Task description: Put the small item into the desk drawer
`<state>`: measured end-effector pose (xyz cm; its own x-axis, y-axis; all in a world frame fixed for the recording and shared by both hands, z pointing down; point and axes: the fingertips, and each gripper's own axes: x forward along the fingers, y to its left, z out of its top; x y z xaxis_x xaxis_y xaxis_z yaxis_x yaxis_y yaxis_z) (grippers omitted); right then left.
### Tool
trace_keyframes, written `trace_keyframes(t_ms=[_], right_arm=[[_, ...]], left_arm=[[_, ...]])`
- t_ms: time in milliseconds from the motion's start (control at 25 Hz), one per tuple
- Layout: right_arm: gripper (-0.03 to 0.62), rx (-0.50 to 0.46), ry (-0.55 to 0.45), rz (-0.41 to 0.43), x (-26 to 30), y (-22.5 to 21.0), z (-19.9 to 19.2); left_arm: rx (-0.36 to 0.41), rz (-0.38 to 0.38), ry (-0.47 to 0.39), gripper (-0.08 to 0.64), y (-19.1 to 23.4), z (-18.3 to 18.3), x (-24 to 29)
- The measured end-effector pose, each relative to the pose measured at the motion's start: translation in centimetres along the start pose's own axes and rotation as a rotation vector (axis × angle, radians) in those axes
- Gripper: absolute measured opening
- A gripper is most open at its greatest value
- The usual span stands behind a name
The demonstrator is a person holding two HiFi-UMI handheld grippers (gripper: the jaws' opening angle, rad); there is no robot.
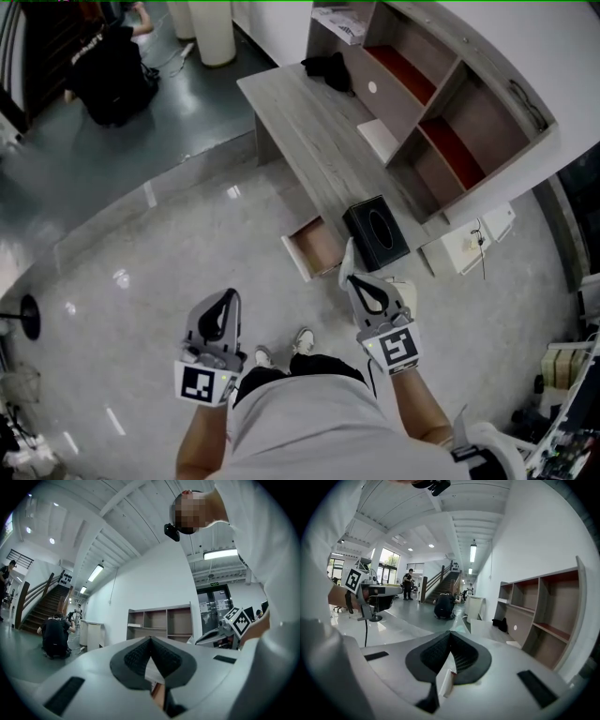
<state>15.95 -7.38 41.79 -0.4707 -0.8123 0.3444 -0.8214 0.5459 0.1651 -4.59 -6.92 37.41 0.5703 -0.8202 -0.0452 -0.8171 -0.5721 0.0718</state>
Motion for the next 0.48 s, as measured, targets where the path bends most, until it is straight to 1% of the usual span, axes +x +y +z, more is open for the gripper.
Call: trace_keyframes(t_ms=[200, 320, 480], right_arm=[[0.023, 0.022, 0.039, 0.038, 2.5, 0.2, -2.1], [0.023, 0.01, 0.064, 0.061, 4.7, 0.2, -4.0], [0.023, -0.019, 0.127, 0.096, 8.1, 0.2, -7.6]], left_arm=[[-0.011, 0.027, 0.028, 0.017, 0.3, -1.3, -0.6], [-0.014, 0.05, 0.048, 0.017, 0.5, -2.2, -1.2], [-0.016, 0.087, 0.07, 0.017, 1.0, -3.2, -2.0]])
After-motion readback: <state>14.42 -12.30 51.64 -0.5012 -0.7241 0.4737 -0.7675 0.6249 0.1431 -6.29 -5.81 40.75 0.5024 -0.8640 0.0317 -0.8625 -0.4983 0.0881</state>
